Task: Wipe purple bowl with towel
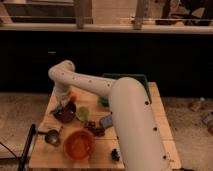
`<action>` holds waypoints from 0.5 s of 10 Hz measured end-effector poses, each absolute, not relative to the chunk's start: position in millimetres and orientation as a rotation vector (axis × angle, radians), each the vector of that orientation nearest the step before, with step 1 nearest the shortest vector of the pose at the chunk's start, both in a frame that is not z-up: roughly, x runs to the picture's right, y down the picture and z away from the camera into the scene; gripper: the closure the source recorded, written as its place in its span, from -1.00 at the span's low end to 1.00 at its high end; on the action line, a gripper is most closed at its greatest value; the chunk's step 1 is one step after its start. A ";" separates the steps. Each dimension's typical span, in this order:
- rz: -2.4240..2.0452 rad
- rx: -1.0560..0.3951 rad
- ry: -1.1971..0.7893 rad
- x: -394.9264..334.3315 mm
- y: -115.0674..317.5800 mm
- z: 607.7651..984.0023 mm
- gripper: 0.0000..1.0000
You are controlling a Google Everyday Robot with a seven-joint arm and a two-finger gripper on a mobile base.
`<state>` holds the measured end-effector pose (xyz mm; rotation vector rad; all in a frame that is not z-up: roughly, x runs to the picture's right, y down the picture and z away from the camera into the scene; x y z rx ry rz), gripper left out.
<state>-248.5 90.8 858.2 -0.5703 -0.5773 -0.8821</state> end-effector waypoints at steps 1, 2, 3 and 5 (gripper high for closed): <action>-0.884 -0.561 -0.578 -249.4 91.7 851.4 1.00; -0.881 -0.548 -0.578 -250.4 92.7 843.3 1.00; -0.886 -0.533 -0.578 -252.8 93.7 835.3 1.00; -0.889 -0.504 -0.577 -252.3 95.0 814.2 1.00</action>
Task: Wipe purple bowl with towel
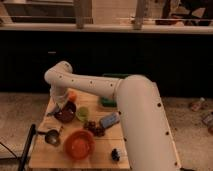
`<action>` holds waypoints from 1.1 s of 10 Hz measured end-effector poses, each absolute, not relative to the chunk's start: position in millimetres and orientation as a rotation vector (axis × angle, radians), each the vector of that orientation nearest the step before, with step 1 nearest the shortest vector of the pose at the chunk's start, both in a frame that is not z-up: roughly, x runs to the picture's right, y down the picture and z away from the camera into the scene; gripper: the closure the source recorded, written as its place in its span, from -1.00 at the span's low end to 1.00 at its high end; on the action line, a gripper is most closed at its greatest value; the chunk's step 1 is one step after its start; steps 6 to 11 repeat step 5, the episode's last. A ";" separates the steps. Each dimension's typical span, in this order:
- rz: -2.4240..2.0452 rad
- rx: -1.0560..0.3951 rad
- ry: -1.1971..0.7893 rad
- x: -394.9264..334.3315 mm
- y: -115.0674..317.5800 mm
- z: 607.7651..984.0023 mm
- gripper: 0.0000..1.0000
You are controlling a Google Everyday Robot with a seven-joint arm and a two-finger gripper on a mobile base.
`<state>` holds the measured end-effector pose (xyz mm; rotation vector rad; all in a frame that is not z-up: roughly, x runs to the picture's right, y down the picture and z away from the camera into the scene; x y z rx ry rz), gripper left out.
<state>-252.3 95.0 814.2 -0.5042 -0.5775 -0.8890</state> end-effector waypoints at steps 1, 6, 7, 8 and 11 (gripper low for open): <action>-0.891 -0.492 -0.577 -250.5 94.9 808.3 1.00; -0.885 -0.474 -0.595 -247.2 90.1 796.5 1.00; -0.885 -0.474 -0.595 -247.2 90.1 796.5 1.00; -0.885 -0.474 -0.595 -247.2 90.1 796.5 1.00; -0.885 -0.474 -0.595 -247.2 90.1 796.5 1.00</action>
